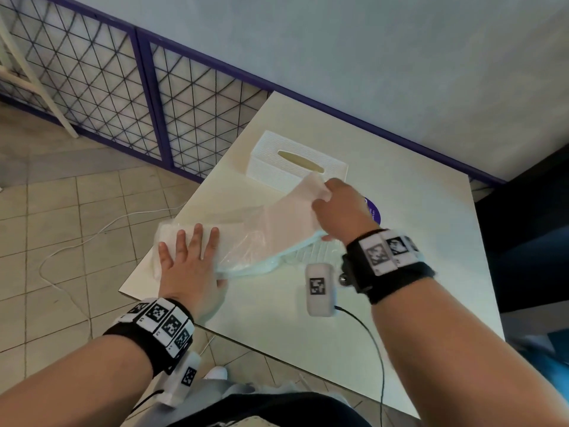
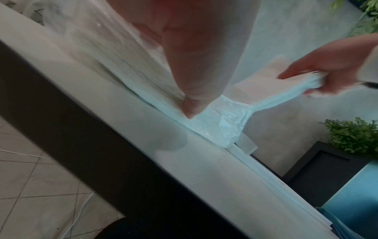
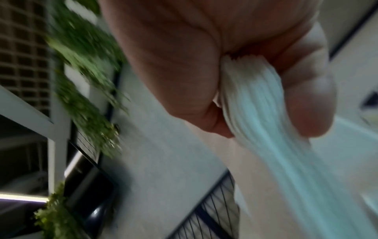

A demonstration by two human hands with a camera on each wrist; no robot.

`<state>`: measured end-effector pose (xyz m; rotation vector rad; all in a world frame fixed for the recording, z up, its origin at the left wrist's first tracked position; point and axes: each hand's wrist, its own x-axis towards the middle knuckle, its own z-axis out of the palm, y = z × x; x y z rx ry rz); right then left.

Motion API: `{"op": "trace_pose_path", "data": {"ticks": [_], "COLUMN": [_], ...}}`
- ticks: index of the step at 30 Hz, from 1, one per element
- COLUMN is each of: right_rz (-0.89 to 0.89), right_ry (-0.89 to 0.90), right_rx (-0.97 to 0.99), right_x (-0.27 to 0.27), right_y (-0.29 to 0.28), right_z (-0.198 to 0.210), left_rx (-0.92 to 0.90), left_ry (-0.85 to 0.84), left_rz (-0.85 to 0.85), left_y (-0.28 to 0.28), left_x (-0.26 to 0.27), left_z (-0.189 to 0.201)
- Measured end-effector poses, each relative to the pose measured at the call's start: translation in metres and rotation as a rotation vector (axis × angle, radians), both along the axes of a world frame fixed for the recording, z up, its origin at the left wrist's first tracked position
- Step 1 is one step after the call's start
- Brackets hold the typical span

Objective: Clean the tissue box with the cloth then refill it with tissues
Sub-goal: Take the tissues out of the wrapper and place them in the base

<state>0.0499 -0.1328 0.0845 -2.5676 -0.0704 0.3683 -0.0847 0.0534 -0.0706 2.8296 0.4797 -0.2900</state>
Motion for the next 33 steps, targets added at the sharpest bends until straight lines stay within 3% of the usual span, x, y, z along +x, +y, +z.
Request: {"op": "trace_pose_path", "data": {"ticks": [5,12,14,16,17,18,19,21,22,23,24,26,28,33], "right_rz": [-0.078,-0.016,0.004,0.006,0.004,-0.005,-0.021,-0.078,-0.117,-0.160,-0.202,-0.252,-0.261,-0.210], "right_ry": [-0.183,-0.227,-0.192,-0.168,-0.161,-0.154,-0.147,-0.130,-0.119,-0.100,-0.073,-0.019,-0.013,0.062], "right_rx": [-0.043,-0.115,-0.084,-0.004,0.051,0.111,0.180,0.330,0.403,0.469,0.532,0.615,0.572,0.478], "right_x": [-0.002,-0.027,-0.036,-0.043,-0.046,-0.048,-0.050,-0.053,-0.055,-0.057,-0.060,-0.065,-0.068,-0.075], "right_y": [-0.073,-0.132,-0.140,-0.145,-0.148,-0.149,-0.151,-0.152,-0.154,-0.155,-0.157,-0.161,-0.167,-0.183], "right_z": [0.039,0.040,0.036,0.032,0.031,0.028,0.026,0.019,0.014,0.007,-0.001,-0.022,-0.045,-0.094], "left_rx": [-0.021,-0.130,-0.124,-0.186,-0.320,-0.577,-0.943,-1.704,-1.973,-2.102,-2.117,-1.910,-1.652,-1.307], "left_ry": [0.046,0.191,0.110,-0.152,-0.261,-0.287,-0.204,0.008,0.078,0.130,0.163,0.140,0.047,-0.060], "left_rz": [0.139,0.419,0.334,0.079,-0.055,-0.143,-0.154,0.046,0.171,0.236,0.268,0.246,0.209,0.071], "left_y": [-0.017,-0.038,-0.046,-0.053,-0.056,-0.061,-0.066,-0.069,-0.069,-0.070,-0.072,-0.083,-0.094,-0.094], "left_x": [0.026,0.086,0.089,0.085,0.082,0.077,0.072,0.067,0.066,0.066,0.066,0.062,0.060,0.050], "left_z": [0.003,0.032,0.042,0.046,0.049,0.054,0.058,0.059,0.056,0.054,0.053,0.055,0.058,0.046]}}
